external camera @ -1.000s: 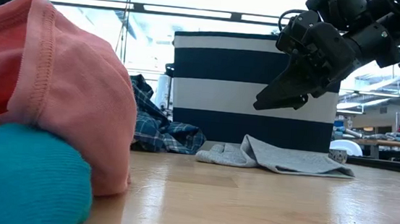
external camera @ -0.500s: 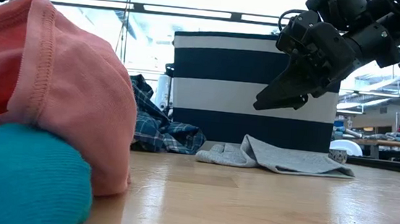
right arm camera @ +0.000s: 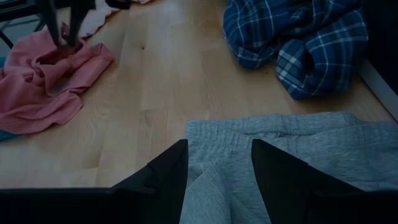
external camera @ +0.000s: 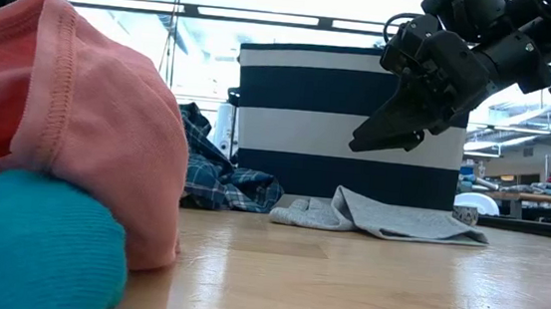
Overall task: Sort clothes
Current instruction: Put the pink underwear into the blue bin
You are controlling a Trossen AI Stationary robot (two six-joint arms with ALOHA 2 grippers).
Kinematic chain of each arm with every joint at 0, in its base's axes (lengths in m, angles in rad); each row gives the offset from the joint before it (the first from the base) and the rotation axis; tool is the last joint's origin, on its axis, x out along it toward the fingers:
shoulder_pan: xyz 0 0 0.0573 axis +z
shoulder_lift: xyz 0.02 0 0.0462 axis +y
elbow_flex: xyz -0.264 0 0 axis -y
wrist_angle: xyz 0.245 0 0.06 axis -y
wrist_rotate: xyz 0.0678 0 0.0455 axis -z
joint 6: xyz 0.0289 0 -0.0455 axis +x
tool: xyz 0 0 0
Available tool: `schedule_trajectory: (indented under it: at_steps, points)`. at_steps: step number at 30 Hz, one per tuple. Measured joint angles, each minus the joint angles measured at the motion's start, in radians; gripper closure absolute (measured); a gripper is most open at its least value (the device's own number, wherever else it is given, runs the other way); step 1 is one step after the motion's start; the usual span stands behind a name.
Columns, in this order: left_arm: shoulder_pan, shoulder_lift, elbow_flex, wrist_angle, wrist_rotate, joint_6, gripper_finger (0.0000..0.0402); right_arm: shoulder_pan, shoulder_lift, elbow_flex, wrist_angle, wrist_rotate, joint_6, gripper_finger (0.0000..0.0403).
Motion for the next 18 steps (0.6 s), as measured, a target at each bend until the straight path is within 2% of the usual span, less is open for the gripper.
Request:
schedule_trajectory:
  at_steps: [6,11,18]
  points:
    - [0.001,0.080,0.000,0.099,0.039,-0.016,0.0325,0.000,0.000,0.000,0.000,0.000,0.000,0.0224]
    - [0.024,0.091,0.000,0.119,0.065,0.003,0.0391,0.000,0.000,0.000,0.000,0.000,0.000,0.0224]
    - [0.062,0.066,0.000,0.121,0.061,0.050,0.0400,0.000,0.000,0.000,0.000,0.000,-0.010,0.0224]
